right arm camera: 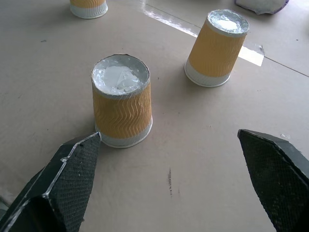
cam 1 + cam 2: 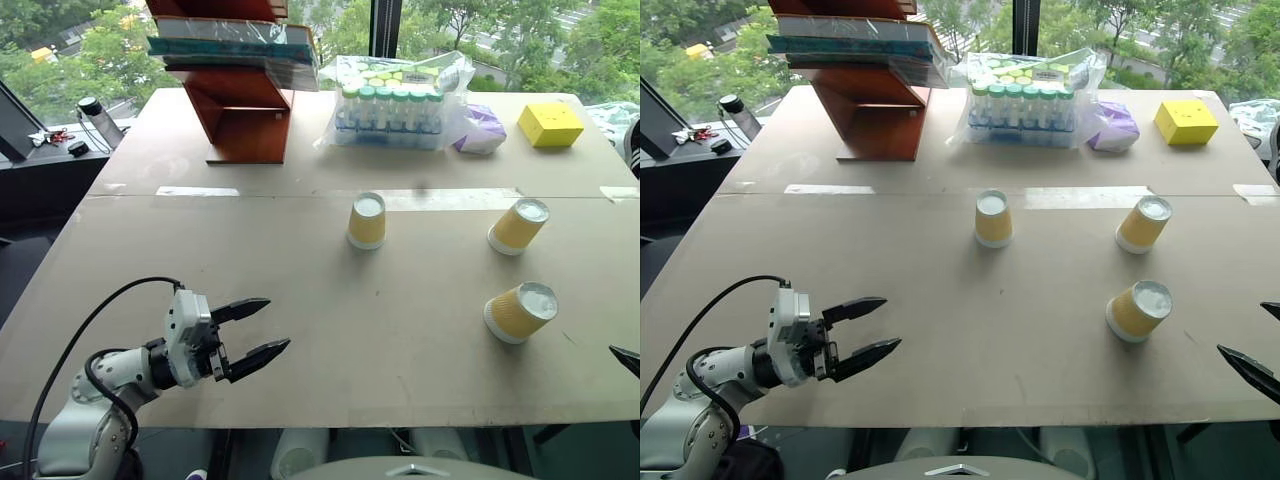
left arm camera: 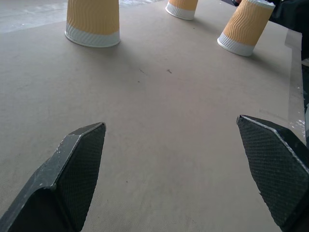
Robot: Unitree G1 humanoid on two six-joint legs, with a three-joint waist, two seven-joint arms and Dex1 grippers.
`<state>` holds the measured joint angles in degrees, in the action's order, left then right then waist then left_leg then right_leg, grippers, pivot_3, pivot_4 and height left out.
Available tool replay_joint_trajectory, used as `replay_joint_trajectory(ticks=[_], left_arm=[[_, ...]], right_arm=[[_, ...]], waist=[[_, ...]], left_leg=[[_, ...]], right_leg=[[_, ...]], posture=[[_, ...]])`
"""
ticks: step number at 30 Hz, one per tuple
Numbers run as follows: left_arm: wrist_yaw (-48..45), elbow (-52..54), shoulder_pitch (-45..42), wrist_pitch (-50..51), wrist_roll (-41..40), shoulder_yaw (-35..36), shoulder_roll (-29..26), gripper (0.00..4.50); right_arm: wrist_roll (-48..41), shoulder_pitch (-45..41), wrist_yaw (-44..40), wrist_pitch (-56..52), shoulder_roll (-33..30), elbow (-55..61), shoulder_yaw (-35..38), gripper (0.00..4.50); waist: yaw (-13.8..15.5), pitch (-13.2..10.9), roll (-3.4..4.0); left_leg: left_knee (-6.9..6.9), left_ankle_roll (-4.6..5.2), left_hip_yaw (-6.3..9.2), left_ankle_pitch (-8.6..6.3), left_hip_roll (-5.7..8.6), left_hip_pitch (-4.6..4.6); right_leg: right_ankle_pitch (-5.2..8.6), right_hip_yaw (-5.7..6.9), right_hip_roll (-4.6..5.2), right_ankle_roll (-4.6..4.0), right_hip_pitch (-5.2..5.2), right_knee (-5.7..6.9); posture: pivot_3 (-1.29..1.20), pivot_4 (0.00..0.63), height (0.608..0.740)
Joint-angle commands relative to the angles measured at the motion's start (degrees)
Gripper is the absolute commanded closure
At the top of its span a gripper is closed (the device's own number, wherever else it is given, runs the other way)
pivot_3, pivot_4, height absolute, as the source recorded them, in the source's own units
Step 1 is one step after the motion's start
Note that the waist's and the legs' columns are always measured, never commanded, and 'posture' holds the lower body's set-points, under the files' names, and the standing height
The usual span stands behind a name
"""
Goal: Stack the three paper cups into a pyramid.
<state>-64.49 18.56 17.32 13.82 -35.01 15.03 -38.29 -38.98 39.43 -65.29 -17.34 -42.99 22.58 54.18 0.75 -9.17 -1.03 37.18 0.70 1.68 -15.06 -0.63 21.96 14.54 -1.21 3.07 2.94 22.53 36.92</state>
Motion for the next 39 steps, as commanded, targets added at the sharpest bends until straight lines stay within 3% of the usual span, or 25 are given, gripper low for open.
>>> replay_joint_trajectory(ticks=[1,6,13,20,28,36,39], left_arm=[[1.67,1.53,-3.96,1.88,-1.69,-0.94,0.17,0.04],[4.68,2.88,-14.32,6.64,-2.64,-6.61,2.25,0.04],[2.82,1.47,-25.86,9.92,-3.15,-12.96,3.4,0.04],[-3.67,-0.57,-29.57,10.79,-4.01,-15.66,1.53,0.04],[-5.55,4.98,-28.7,14.35,-7.82,-13.58,-2.06,0.04],[-5.99,6.64,-25.02,13.98,-8.69,-10.81,-5.13,0.04],[-5.88,7.41,-23.66,13.57,-8.58,-10.72,-5.03,0.0]], right_arm=[[-1.84,0.41,4.69,-2.94,1.4,3.96,2.09,0.0],[-7.6,-1.0,20.98,-12.63,6.62,14.84,0.86,0.0],[-2.93,-1.28,35.83,-15.35,14.82,26.26,-10.1,0.0],[-5.65,-2.61,43.25,-17.42,19.67,31.19,-19.32,0.0],[3.06,-11.55,50.32,-19.31,17.53,26.23,-27.63,0.0],[6.32,-15.47,49.52,-19.2,15.82,21.21,-30.54,0.0],[6.44,-16.06,48.5,-18.37,15.91,20.46,-30.25,1.33]], waist=[[0.03,-0.01,0.02],[0.54,0.03,0.05],[-0.08,0.03,0.06],[-0.39,0.04,0.13],[-0.8,0.04,0.12],[-1.24,0.03,0.14],[-1.37,0.03,0.14]], left_leg=[[0.0,0.0,0.0,0.0,0.0,0.0],[0.15,0.0,0.15,0.0,0.03,0.02],[0.14,0.0,0.22,0.0,0.1,-0.02],[0.13,0.0,0.19,0.0,0.09,-0.02],[0.17,0.0,0.25,0.01,0.13,0.01],[0.13,0.0,0.25,0.01,0.13,0.0],[0.13,0.0,0.22,0.01,0.13,0.0]], right_leg=[[0.0,0.0,0.0,0.0,0.0,0.0],[-0.02,0.25,-0.03,0.0,-0.16,0.05],[-0.09,0.15,-0.06,0.14,-0.16,0.07],[-0.05,0.08,-0.08,0.08,-0.13,0.09],[-0.06,0.14,-0.07,0.1,-0.13,0.11],[-0.06,0.14,-0.07,0.1,-0.11,0.11],[-0.06,0.1,-0.07,0.11,-0.11,0.11]], posture=[[0.0,0.15,0.74],[0.0,0.15,0.74],[0.0,0.15,0.74],[0.0,0.15,0.74],[0.0,0.15,0.74],[0.0,0.15,0.74],[0.0,0.15,0.74]])
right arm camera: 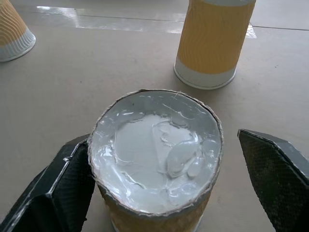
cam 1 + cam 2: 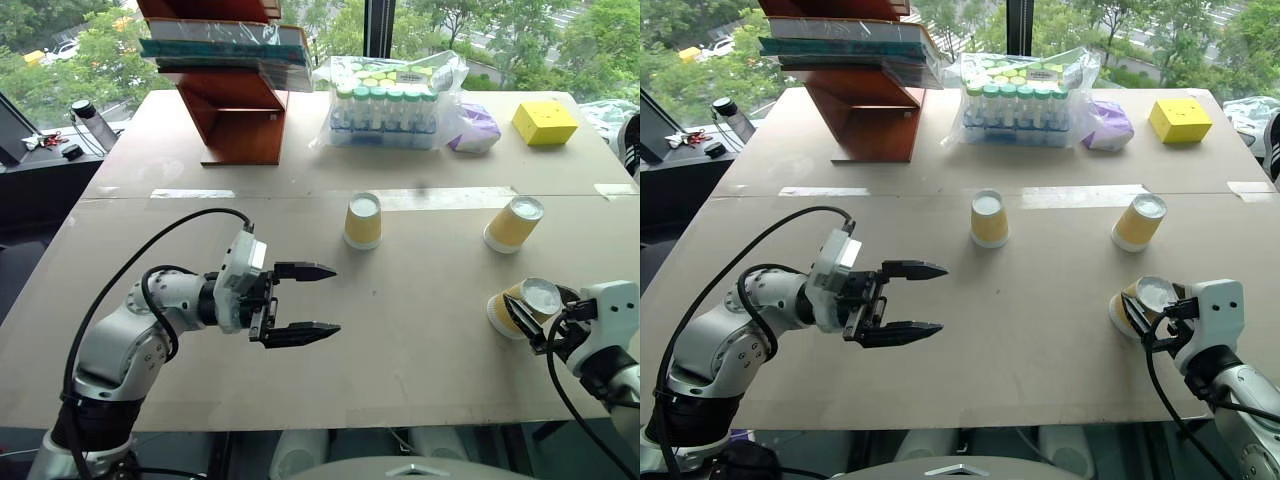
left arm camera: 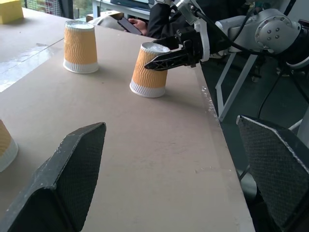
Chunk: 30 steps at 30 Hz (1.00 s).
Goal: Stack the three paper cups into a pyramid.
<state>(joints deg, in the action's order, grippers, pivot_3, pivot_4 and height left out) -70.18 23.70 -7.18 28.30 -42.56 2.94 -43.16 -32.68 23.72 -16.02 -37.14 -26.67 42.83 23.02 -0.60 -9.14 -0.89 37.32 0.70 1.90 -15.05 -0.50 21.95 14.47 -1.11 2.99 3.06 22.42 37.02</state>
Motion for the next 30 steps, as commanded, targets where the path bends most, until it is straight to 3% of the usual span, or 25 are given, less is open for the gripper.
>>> replay_joint_trajectory(ticks=[1,3,11,15,20,30], left_arm=[[-0.22,2.21,0.93,-1.0,-0.97,1.37,-0.17,0.0],[-0.13,2.07,0.87,-1.0,-0.96,1.43,-0.17,0.0],[0.08,-3.22,8.4,-7.74,2.85,4.75,1.08,0.0],[-2.96,-7.82,13.0,-13.08,4.74,7.36,0.7,0.0],[-2.79,-8.32,14.95,-13.06,4.11,10.49,-0.43,0.0],[-2.09,-6.01,17.95,-12.48,3.19,13.12,-0.6,0.0]], right_arm=[[0.16,-0.69,-0.83,1.41,-0.35,0.01,1.04,1.75],[0.16,-1.21,-1.6,1.82,-0.54,-0.25,1.12,2.31],[2.9,-4.13,-7.55,4.45,-4.24,3.08,-6.78,2.31],[9.03,-19.45,-7.07,1.44,-5.02,-0.08,-22.59,2.31],[9.68,-34.18,-9.04,-3.81,-2.38,-5.09,-33.03,2.31],[8.77,-40.67,-13.95,-8.77,-5.02,-5.66,-35.41,2.31]], waist=[[-0.03,0.0,0.0],[0.0,0.0,0.0],[-0.42,-0.01,0.02],[-0.36,-0.03,0.01],[0.11,-0.07,-0.07],[-0.16,-0.08,-0.05]], left_leg=[[0.0,0.0,0.0,0.0,-0.01,0.0],[0.0,0.0,0.01,0.0,-0.01,0.0],[-0.03,0.0,-0.06,0.0,-0.03,-0.07],[0.0,0.0,-0.03,0.0,-0.07,-0.08],[0.03,0.0,0.02,0.0,-0.07,0.03],[0.02,0.0,0.14,0.0,-0.02,0.35]], right_leg=[[-0.01,0.0,0.0,0.01,0.0,0.0],[-0.01,0.01,0.0,0.02,0.01,0.0],[-0.02,-0.09,-0.06,0.03,0.02,0.01],[0.04,-0.05,-0.08,-0.11,0.04,0.05],[-0.04,-0.02,-0.06,-0.08,0.17,0.15],[-0.11,0.17,0.13,0.06,0.36,0.02]], posture=[[0.0,0.15,0.74],[0.0,0.15,0.74],[0.0,0.15,0.74],[0.0,0.15,0.74],[0.0,0.15,0.74],[0.0,0.15,0.74]])
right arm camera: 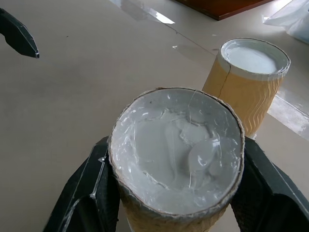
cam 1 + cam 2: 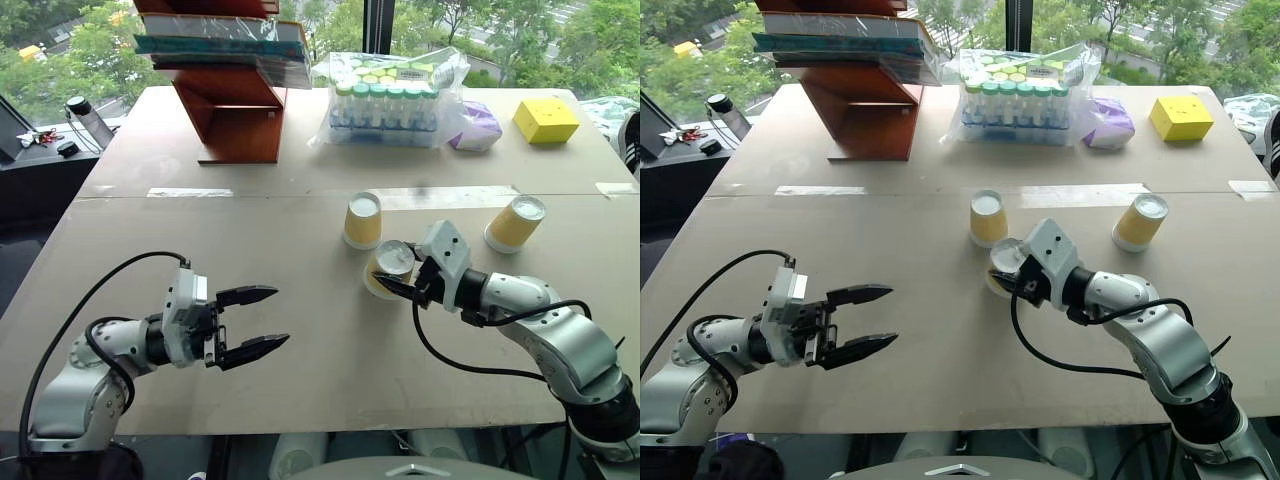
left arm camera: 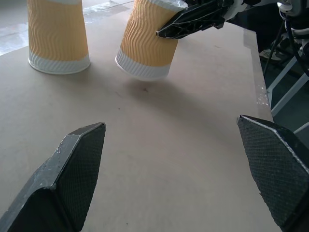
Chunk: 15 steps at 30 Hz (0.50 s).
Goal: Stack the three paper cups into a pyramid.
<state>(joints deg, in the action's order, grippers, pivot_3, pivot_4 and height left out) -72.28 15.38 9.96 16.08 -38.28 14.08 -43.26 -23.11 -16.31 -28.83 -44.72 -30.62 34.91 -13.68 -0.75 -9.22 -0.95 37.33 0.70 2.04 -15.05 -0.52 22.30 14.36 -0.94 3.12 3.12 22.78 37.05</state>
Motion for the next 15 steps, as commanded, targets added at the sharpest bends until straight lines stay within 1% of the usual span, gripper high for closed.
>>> replay_joint_trajectory(ticks=[1,11,15], left_arm=[[0.1,2.54,1.06,-0.21,-1.16,2.03,-0.43,0.0],[0.88,3.24,0.52,0.25,-1.26,1.08,0.02,0.0],[0.45,2.24,0.17,-0.14,-0.98,1.08,0.12,0.0]], right_arm=[[-0.93,-0.5,-1.24,-1.77,-1.51,2.55,1.58,2.31],[-0.81,1.78,-1.05,-3.75,-2.21,3.04,1.34,2.31],[-1.29,3.64,0.06,-4.4,-1.84,4.3,2.71,2.31]], waist=[[-0.02,0.0,0.01],[-0.02,0.0,0.0],[-0.02,0.0,0.0]], left_leg=[[-0.01,0.0,0.02,0.0,-0.01,-0.01],[0.0,0.0,0.01,0.0,-0.01,-0.03],[0.0,0.0,0.01,0.0,0.0,-0.04]], right_leg=[[0.0,0.02,-0.01,0.0,0.0,0.02],[0.0,0.02,-0.03,0.0,0.0,0.08],[0.0,0.02,-0.03,0.0,0.0,0.08]], posture=[[0.0,0.15,0.74],[0.0,0.15,0.74],[0.0,0.15,0.74]])
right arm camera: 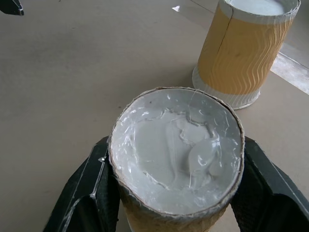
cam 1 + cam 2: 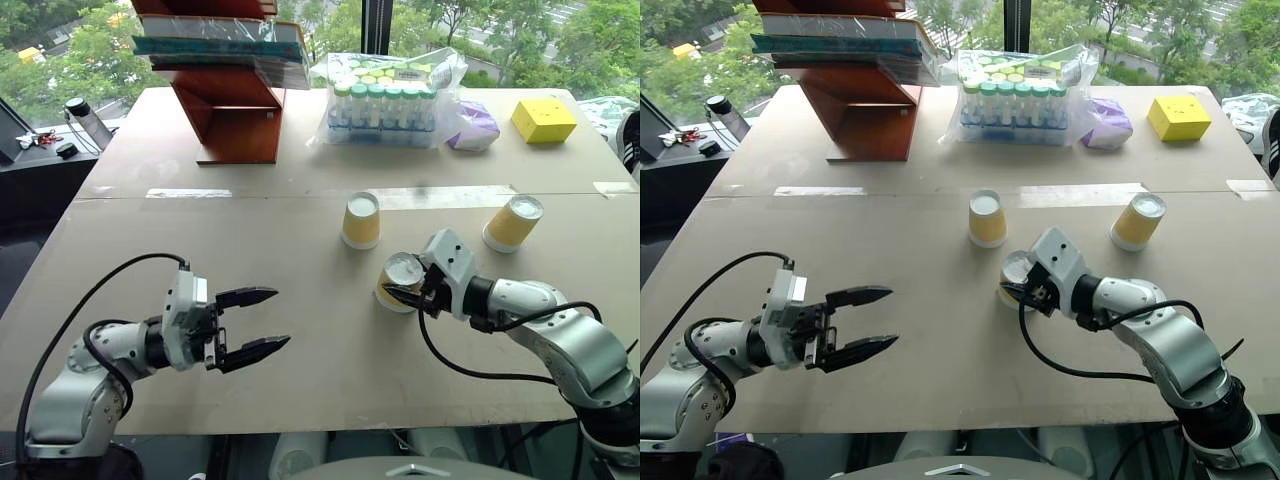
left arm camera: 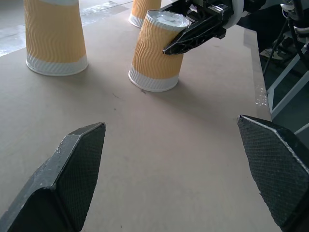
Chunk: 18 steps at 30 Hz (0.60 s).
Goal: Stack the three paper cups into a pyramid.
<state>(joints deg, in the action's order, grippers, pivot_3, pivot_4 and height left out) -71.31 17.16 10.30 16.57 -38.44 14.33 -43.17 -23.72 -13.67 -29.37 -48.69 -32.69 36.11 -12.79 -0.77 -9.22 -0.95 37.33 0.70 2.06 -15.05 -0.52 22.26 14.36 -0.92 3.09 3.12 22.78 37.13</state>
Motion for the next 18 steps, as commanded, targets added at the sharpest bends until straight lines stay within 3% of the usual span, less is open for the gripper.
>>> replay_joint_trajectory(ticks=[1,8,9,11,12,16,18], left_arm=[[-0.53,0.48,-0.18,-0.63,-0.8,0.8,0.04,0.0],[-0.21,0.75,-0.86,-0.23,-0.95,0.45,0.11,0.0],[-0.16,0.68,-1.06,-0.17,-0.99,0.43,0.14,0.0],[0.01,0.69,-1.54,0.03,-1.03,0.24,0.22,0.0],[0.16,0.77,-1.75,0.18,-1.07,0.15,0.28,0.0],[3.1,0.52,-4.51,1.45,-0.77,-0.78,1.55,0.0],[11.07,-0.24,-9.2,3.44,3.08,-2.26,3.16,0.0]], right_arm=[[-0.81,1.33,0.68,-0.55,0.18,3.4,2.19,2.31],[-2.5,3.35,0.46,-0.92,1.01,2.84,3.29,2.31],[-2.52,3.73,0.26,-0.32,1.22,2.38,3.21,1.27],[-1.81,4.7,-0.37,1.35,0.98,1.63,3.02,0.61],[-1.46,5.04,-0.49,2.03,0.85,1.51,3.19,0.03],[-2.7,5.88,-1.28,6.13,1.44,3.66,7.4,0.03],[-3.53,7.07,-3.01,10.63,0.9,6.37,10.71,0.03]], waist=[[0.01,0.0,0.0],[0.0,0.01,-0.01],[0.01,0.01,-0.01],[0.02,0.0,-0.01],[0.01,0.0,-0.01],[0.01,0.0,-0.01],[0.35,0.0,0.01]], left_leg=[[0.0,0.0,0.0,0.0,0.0,0.0],[0.01,0.0,-0.01,0.0,0.0,-0.02],[0.01,0.0,0.0,0.0,0.0,-0.02],[0.01,0.0,0.0,0.0,0.0,-0.02],[0.01,0.0,-0.01,0.0,0.01,-0.02],[0.02,0.0,-0.04,0.0,0.01,-0.03],[0.02,0.0,-0.02,0.0,0.01,-0.03]], right_leg=[[0.0,0.0,0.0,0.0,0.0,0.0],[0.0,-0.01,0.0,0.0,-0.01,0.03],[0.0,-0.01,-0.01,0.0,-0.01,0.03],[0.0,0.0,-0.02,0.0,-0.01,0.03],[0.0,-0.01,-0.01,0.0,-0.01,0.03],[0.0,-0.04,-0.01,0.01,-0.01,0.03],[0.0,-0.02,-0.02,0.01,-0.01,0.06]], posture=[[0.0,0.15,0.74],[0.0,0.15,0.74],[0.0,0.15,0.74],[0.0,0.15,0.74],[0.0,0.15,0.74],[0.0,0.15,0.74],[0.0,0.15,0.74]])
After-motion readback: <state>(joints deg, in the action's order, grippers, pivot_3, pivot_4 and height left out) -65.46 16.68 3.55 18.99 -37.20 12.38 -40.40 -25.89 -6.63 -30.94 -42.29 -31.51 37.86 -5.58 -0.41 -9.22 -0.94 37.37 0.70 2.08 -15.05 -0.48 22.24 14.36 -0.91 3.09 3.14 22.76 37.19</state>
